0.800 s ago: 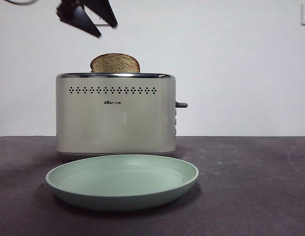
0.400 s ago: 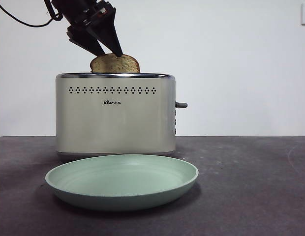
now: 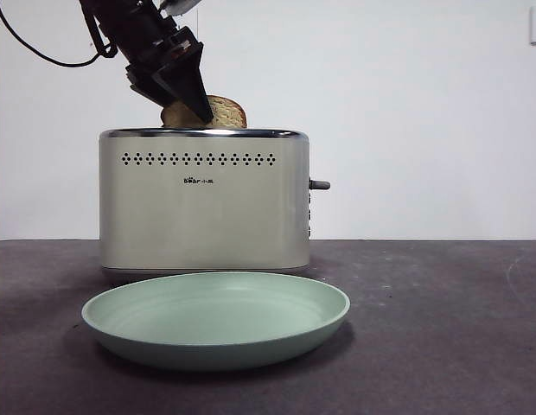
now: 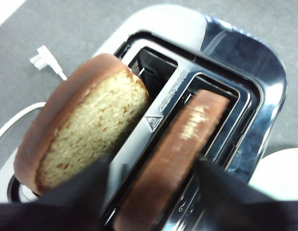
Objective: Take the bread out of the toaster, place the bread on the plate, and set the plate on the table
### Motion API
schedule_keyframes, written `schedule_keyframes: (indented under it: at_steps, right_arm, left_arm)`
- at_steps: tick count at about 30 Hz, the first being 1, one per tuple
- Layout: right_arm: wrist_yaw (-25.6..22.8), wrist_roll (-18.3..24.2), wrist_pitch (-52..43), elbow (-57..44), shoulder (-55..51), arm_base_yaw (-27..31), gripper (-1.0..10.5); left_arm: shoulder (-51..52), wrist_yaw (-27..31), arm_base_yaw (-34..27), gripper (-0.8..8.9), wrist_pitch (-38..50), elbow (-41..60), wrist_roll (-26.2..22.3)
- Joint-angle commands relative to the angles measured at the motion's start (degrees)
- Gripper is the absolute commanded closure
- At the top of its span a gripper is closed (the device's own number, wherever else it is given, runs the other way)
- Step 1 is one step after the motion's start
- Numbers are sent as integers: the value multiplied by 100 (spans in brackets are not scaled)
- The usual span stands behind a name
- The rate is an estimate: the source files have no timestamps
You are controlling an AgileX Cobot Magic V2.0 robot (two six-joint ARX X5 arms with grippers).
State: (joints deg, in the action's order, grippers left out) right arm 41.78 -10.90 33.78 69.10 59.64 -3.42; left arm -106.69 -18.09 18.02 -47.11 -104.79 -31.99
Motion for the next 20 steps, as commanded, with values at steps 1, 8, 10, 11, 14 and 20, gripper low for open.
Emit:
schedule_keyframes:
  at_steps: [1,8,10,11,14,20]
  right_arm:
    - [-111,48,-13,9,37,-13,668]
    - [-614,450,564,9,278,-13,668]
    - [-614,566,841,9,413,-13,668]
    - [-614,647,997,7,494,-13,668]
    - [-612,870,1364,7,754,-26,668]
    - [-614,1102,1779,7,1307,-149,668]
  left_arm:
    - [9,22,-11,820,-4,-107,-57]
    - [339,-317,0,820,-651,-789,573]
    - [544,-710,0,820,-706,-866,789]
    - [682,-925,-4,819,-717,-866,903]
    - [1036,-1235,-13,820,-791,-866,1246]
    - [1606,-1233,0,820,-1390,-861,2028]
